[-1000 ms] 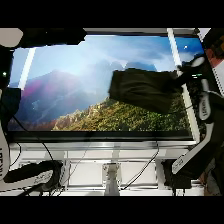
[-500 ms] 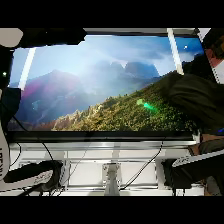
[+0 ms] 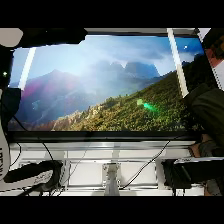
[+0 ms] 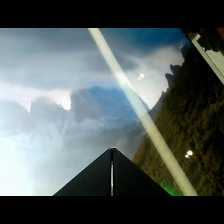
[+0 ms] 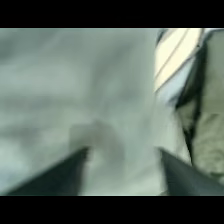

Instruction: Fold the clothes and pants, and hang the long-sleeved shirts on hangers.

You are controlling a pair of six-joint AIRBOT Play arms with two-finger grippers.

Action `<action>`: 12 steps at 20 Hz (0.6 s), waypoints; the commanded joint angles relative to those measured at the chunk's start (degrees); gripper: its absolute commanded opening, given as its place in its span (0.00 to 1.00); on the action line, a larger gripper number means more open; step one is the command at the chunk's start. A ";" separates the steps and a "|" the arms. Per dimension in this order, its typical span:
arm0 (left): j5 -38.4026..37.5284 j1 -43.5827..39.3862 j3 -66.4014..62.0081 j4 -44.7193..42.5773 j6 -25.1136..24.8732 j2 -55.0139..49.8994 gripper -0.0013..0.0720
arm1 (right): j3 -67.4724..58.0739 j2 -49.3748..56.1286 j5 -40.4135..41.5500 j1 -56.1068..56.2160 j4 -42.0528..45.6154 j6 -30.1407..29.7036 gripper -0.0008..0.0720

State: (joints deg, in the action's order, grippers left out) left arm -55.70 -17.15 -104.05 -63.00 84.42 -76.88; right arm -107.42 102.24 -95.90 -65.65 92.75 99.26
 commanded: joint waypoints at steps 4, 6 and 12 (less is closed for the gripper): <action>0.15 -0.02 0.00 -0.15 -0.04 -0.07 0.03 | -13.97 -0.52 -2.34 -0.52 -1.66 2.78 0.84; 0.57 0.02 0.00 -2.49 -0.02 -0.02 0.03 | -13.88 -2.89 1.33 0.31 -13.14 2.69 0.40; 0.33 2.95 0.00 -9.44 0.22 3.26 0.03 | -11.85 -6.38 6.23 12.07 -51.21 -1.44 0.05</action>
State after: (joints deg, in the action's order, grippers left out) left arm -55.13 -15.66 -104.05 -69.89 84.44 -75.42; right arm -119.20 97.23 -92.42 -59.22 60.05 99.35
